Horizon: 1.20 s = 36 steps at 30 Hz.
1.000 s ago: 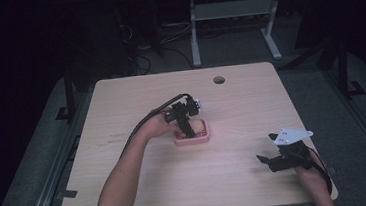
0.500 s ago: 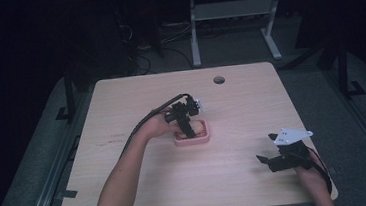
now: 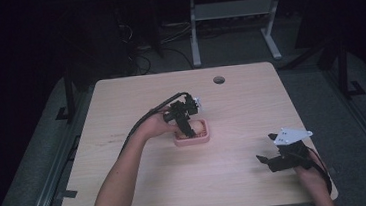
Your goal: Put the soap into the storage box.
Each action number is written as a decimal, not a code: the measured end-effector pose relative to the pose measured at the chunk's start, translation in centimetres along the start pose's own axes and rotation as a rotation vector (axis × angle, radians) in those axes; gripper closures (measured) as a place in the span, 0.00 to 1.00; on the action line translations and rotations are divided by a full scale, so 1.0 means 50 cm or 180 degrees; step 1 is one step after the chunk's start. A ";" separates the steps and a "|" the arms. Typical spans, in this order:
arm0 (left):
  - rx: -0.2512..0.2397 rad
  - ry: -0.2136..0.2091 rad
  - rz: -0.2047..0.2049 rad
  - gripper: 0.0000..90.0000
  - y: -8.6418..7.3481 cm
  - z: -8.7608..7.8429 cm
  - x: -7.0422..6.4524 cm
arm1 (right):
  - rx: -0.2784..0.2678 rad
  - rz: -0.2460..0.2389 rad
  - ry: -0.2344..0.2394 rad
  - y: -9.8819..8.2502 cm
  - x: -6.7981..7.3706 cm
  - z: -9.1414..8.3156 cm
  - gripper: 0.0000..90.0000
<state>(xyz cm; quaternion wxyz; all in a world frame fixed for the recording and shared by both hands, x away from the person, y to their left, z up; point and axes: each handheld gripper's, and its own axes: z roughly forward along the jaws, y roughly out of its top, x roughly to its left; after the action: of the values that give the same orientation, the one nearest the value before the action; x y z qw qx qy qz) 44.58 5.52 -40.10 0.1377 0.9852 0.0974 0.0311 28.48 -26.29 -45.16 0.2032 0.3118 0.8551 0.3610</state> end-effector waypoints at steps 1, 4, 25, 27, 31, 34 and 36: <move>-0.0004 0.0005 0.0015 0.30 -0.001 -0.003 -0.003 | 0.0005 -0.0005 0.0000 0.000 0.001 0.001 0.16; 0.0009 0.0007 0.0026 0.30 -0.001 -0.005 -0.007 | 0.0011 -0.0005 0.0000 0.001 0.001 0.001 0.16; -0.0042 0.0013 -0.0047 0.27 -0.031 -0.028 -0.029 | 0.0023 -0.0058 -0.0008 0.004 0.005 0.007 0.16; -0.0047 0.0021 -0.0047 0.27 -0.036 -0.029 -0.034 | 0.0025 -0.0053 -0.0005 0.005 0.006 0.007 0.16; -0.0091 0.0007 -0.0078 0.27 -0.052 -0.031 -0.041 | 0.0032 -0.0054 -0.0005 0.006 0.009 0.009 0.16; -0.0089 0.0018 -0.0097 0.26 -0.060 -0.032 -0.045 | 0.0040 -0.0068 0.0003 0.007 0.010 0.010 0.16; -0.0091 0.0022 -0.0094 0.26 -0.063 -0.034 -0.046 | 0.0044 -0.0064 0.0002 0.007 0.011 0.011 0.16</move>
<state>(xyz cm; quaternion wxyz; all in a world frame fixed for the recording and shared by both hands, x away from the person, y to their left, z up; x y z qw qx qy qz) 41.58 8.47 -39.44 0.1519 0.9814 0.1119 0.0339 28.54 -25.46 -45.31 0.2043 0.3045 0.8607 0.3532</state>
